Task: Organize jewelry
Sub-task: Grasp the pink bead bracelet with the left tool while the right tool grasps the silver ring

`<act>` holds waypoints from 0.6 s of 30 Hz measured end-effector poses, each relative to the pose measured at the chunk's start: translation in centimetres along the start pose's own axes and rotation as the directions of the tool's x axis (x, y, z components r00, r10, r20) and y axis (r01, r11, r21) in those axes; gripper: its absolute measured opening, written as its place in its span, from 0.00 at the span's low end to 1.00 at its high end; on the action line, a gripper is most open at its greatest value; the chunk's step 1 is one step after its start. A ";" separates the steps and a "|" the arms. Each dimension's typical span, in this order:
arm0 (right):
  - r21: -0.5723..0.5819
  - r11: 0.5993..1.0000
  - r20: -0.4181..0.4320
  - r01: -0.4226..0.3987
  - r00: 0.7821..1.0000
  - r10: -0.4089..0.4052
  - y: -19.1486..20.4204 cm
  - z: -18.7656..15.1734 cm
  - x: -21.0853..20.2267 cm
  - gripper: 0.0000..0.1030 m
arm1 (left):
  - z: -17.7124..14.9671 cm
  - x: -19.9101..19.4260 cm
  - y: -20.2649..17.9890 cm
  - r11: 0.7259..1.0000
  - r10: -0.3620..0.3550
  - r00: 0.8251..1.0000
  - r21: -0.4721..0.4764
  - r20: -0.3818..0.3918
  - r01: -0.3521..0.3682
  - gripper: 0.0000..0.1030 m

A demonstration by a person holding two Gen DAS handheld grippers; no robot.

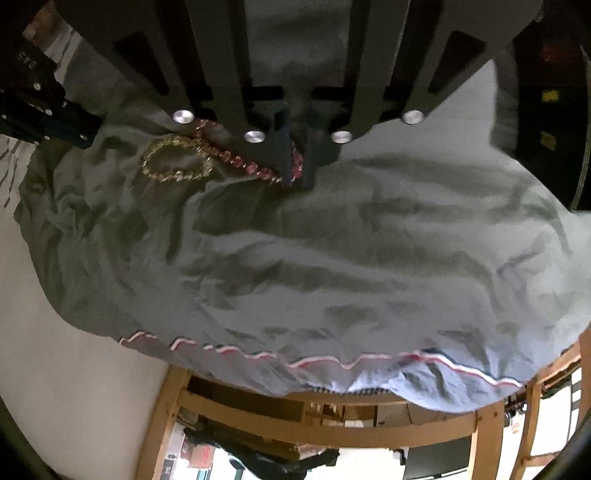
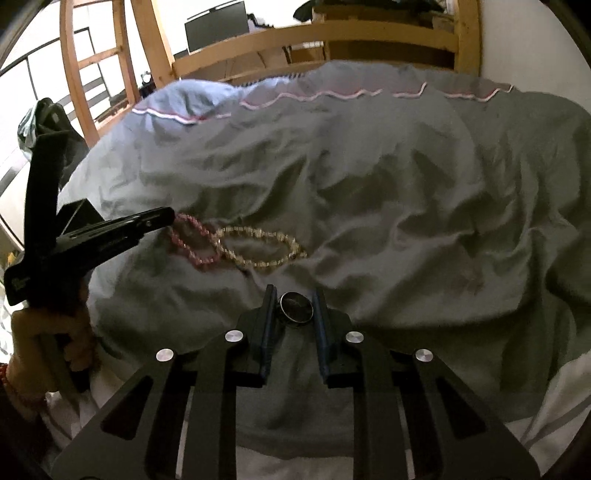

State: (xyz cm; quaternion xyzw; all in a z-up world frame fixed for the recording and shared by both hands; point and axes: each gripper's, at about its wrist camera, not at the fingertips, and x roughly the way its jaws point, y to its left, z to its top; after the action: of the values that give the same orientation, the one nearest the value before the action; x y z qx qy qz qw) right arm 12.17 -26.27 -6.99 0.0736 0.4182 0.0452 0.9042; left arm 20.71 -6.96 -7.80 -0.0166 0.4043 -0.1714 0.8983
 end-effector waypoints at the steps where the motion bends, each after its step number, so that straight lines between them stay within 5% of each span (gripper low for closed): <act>1: 0.000 1.000 0.006 -0.001 1.000 0.001 0.0 0.0 -0.2 0.19 | 0.1 -0.4 0.0 1.000 -0.004 1.000 -0.003 0.006 0.004 0.04; 8: -0.004 1.000 0.014 -0.001 1.000 0.001 0.2 0.0 -0.7 0.19 | 0.2 -1.3 0.4 0.999 -0.016 1.000 -0.033 -0.013 0.015 0.08; 9: -0.006 1.000 0.013 -0.002 1.000 0.002 0.2 -0.1 -0.8 0.19 | 0.1 -0.7 0.5 0.999 -0.030 0.999 -0.046 -0.031 0.029 0.31; 10: -0.007 1.000 0.013 -0.003 1.000 0.003 0.2 -0.3 -0.9 0.19 | -0.1 -0.6 0.4 0.998 -0.036 0.999 -0.049 -0.028 0.034 0.66; 11: -0.011 1.000 0.012 -0.003 1.000 0.003 0.2 -0.4 -0.9 0.19 | -0.2 -0.4 0.1 0.998 -0.036 0.999 -0.043 0.001 0.036 0.76; 18: -0.014 1.000 -0.020 -0.007 1.000 0.006 0.6 -0.5 0.3 0.19 | -0.7 3.2 -2.6 0.998 -0.043 0.996 0.049 -0.074 0.047 0.85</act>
State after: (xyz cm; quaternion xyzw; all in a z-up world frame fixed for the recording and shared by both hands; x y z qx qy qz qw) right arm 11.97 -25.56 -7.43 0.0681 0.4265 0.0519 0.9004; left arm 21.40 -10.35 -10.08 0.0033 0.4316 -0.2023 0.8791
